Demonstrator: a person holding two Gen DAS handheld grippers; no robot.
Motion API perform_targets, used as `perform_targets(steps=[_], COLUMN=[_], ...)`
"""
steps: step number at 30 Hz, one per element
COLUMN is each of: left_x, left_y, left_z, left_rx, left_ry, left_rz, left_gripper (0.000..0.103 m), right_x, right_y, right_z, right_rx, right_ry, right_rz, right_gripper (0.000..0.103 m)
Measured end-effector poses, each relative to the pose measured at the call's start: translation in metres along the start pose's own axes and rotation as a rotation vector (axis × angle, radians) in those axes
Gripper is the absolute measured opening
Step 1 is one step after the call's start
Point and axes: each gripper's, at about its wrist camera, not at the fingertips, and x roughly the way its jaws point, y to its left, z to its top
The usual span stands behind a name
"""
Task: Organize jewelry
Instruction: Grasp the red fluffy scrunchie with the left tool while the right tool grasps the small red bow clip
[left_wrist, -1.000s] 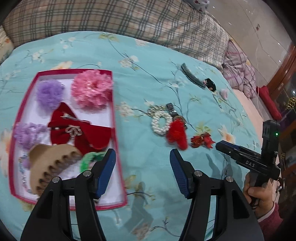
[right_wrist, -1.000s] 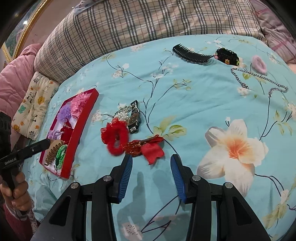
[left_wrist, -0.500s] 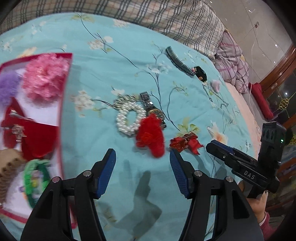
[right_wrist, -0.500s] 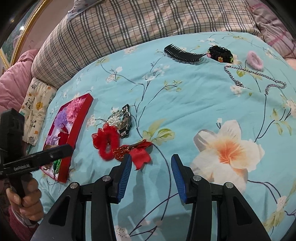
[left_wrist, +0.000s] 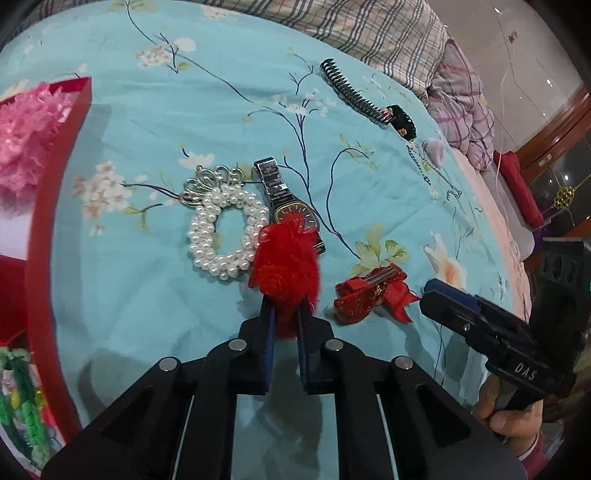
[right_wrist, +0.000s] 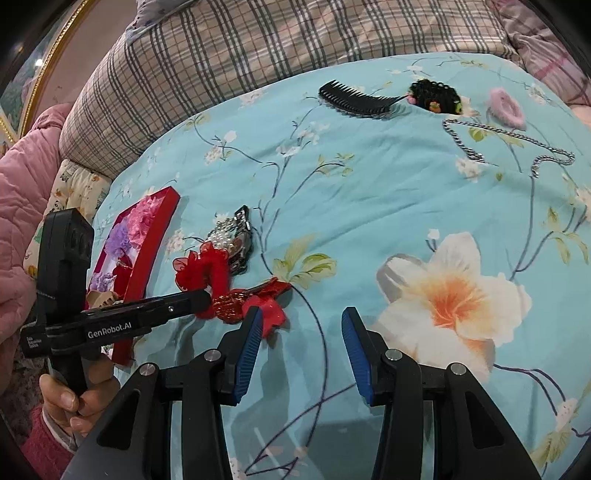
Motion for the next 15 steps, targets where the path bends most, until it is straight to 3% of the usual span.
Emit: perform_targets(steps=[3, 12, 15], left_x=[-0.011, -0.054, -0.068], left_y=[0.006, 0.029, 0.035], left_z=[-0.005, -0.021, -0.024], left_rx=[-0.003, -0.052, -0.067], left_ry=[-0.015, -0.072, -0.094], left_rz=[0.007, 0.008, 0.010], left_gripper=[0.007, 0.007, 0.007], right_x=[0.004, 0.035, 0.048], right_y=[0.006, 0.038, 0.050], right_z=[0.002, 0.009, 0.006], right_rx=[-0.018, -0.106, -0.155], right_ry=[0.004, 0.049, 0.060], right_rz=[0.017, 0.005, -0.043], right_gripper=[0.057, 0.058, 0.058])
